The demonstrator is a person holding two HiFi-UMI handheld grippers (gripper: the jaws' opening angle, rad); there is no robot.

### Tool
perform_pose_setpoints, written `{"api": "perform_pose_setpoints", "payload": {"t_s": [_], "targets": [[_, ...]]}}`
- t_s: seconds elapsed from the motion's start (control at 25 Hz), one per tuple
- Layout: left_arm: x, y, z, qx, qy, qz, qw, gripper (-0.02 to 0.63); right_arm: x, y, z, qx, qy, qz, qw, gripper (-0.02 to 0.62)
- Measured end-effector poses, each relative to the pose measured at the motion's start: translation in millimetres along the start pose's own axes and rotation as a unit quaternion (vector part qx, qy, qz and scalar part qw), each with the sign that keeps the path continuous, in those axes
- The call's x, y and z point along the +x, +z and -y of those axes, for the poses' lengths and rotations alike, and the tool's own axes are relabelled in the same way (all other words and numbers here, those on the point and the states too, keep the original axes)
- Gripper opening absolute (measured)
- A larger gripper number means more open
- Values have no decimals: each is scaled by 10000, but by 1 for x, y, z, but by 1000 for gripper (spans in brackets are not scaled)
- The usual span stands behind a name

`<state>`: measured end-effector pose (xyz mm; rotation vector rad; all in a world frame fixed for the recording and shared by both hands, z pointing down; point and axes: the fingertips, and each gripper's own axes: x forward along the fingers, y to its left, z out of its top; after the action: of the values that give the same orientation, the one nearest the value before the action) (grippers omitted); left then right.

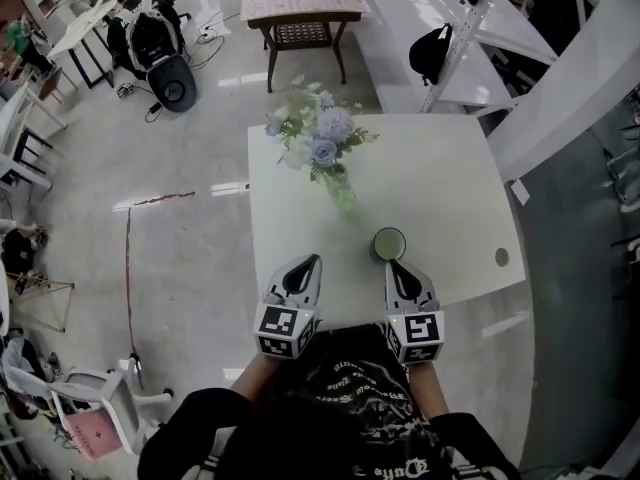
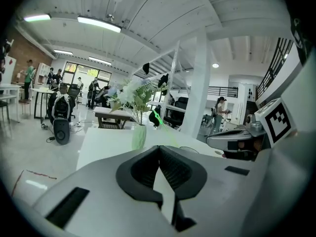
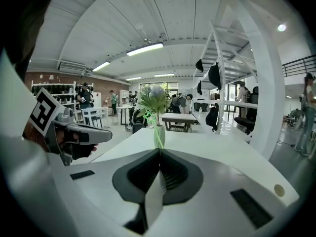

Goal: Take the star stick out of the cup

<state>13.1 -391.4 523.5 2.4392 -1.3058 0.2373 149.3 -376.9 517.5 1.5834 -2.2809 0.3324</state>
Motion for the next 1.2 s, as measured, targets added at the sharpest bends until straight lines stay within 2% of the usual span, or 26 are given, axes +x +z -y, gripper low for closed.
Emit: {"api": "perform_pose_setpoints", "payload": {"t_s": [0.04, 0.12, 0.16, 0.48, 0.84, 1.2], "targets": [[0, 0, -1, -2, 52, 7, 10000, 20, 2, 2, 1, 29, 42, -34, 10000, 16], [0, 0, -4, -24, 170, 31, 9998, 20, 9, 4, 3, 8, 237, -140, 9996, 98], [-1, 1, -5, -47, 235, 38, 9997, 20, 13, 5, 3, -51, 338, -195, 9992, 118], [-8, -13, -10, -220, 816, -28, 9964, 20, 42, 18, 7, -639, 789, -458, 9938, 153], [-17, -18, -2, -335, 1218, -27, 9920, 20, 76, 15, 2, -1297, 1310, -1057, 9772, 160], [-32, -23, -13, -482, 1754, 34, 9833, 20, 103, 3, -1, -1479, 1498, -1613, 9642, 129]]}}
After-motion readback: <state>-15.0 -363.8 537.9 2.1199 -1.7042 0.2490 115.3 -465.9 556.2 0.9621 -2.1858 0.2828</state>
